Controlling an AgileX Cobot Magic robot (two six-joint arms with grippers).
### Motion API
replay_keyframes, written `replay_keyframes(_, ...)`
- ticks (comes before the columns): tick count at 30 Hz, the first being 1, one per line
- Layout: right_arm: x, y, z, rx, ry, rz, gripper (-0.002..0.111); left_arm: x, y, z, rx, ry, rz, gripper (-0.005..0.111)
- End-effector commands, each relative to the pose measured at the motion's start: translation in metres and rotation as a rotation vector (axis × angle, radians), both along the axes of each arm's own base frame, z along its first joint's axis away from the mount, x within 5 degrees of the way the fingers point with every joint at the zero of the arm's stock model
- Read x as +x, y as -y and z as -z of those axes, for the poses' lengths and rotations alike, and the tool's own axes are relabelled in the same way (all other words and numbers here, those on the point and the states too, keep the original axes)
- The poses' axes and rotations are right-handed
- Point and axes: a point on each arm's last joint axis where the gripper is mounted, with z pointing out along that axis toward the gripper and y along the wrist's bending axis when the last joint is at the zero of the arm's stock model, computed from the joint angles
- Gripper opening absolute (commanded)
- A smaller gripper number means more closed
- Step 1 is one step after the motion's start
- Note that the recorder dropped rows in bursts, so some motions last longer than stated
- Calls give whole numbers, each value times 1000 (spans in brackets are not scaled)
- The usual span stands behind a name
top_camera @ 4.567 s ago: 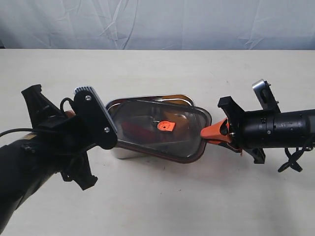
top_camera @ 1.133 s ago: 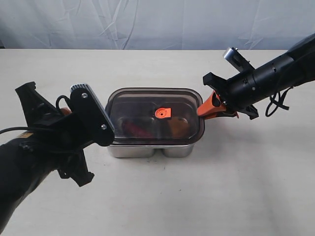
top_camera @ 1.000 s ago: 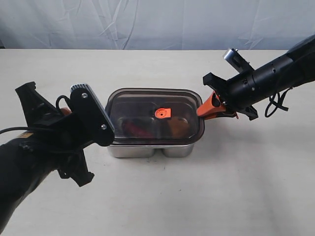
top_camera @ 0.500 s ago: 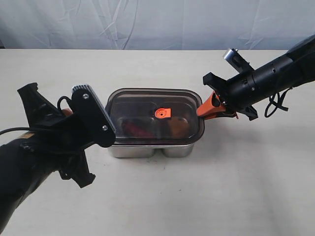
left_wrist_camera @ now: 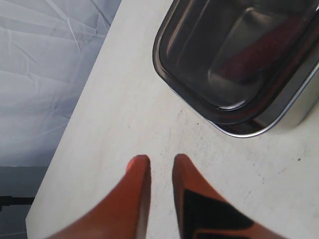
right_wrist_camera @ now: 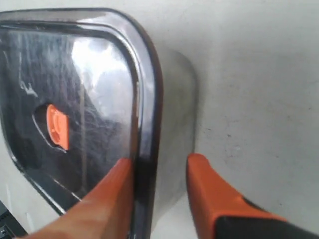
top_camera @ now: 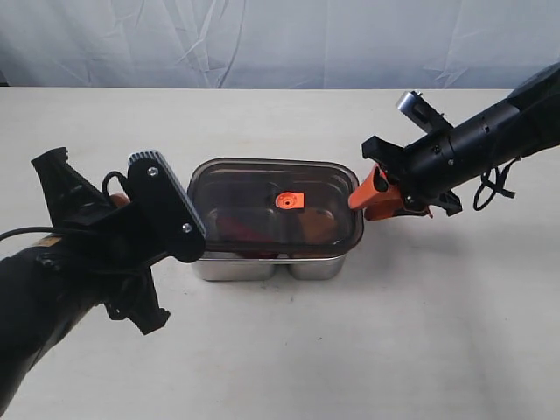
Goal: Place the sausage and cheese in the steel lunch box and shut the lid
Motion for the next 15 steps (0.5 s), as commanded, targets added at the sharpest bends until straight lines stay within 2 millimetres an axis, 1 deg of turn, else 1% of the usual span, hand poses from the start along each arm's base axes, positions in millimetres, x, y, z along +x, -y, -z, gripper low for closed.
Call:
replay_keyframes(1, -4, 0, 5, -13, -12, -49, 53, -1, -1, -1, -16, 0, -1, 18)
replay_keyframes(7, -8, 1, -1, 9, -38, -81, 53, -1, -1, -1, -16, 0, -1, 18)
replay_keyframes(11, -12, 2, -13, 33, -38, -113, 53, -1, -1, -2, -14, 3, -5, 18)
replay_keyframes(15, -18, 4, -26, 18, -26, -142, 53, 0, -2, -2, -9, 9, -14, 18)
